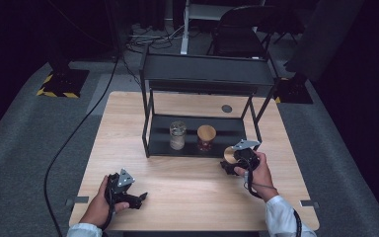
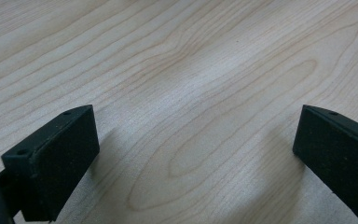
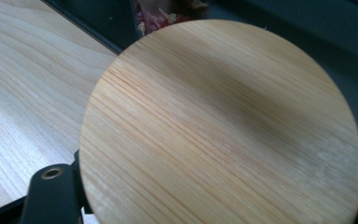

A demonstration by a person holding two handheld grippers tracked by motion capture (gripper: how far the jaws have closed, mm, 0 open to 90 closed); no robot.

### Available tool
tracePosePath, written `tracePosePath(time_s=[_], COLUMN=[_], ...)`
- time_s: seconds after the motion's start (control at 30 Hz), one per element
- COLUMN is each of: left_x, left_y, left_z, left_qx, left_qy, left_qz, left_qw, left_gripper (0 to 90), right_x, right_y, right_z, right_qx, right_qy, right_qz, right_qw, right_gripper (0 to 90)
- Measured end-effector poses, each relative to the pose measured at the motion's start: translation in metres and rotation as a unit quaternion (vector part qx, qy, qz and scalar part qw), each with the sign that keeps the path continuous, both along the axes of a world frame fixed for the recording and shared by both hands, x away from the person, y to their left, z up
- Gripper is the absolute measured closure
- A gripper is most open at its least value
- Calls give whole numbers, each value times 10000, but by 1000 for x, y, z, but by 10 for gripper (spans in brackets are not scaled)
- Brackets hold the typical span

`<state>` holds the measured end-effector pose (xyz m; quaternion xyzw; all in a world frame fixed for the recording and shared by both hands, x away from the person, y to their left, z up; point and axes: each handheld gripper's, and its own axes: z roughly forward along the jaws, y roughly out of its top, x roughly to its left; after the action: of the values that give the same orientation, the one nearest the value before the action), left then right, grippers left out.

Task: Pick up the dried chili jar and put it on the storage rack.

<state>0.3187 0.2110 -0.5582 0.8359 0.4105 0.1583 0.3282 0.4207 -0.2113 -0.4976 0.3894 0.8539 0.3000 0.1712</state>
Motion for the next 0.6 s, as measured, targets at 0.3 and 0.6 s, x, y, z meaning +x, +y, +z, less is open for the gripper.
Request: tracePosePath(time_s=[0.3,0.6], left_x=[0,0], left_y=[0,0], left_z=[0,0], left_qx=[-6,2], left_qy=[-2,-3], left_qz=[4,-3], left_qw=[10000,10000], left_gripper=[0,0], right_x=[3,9], right_y=[0,1], right_z=[6,16], right_qx=[-11,-10], right_qy=[-6,-76], right_qz=[-41,-135], right_qw=[10000,9999], right_gripper=[249,249])
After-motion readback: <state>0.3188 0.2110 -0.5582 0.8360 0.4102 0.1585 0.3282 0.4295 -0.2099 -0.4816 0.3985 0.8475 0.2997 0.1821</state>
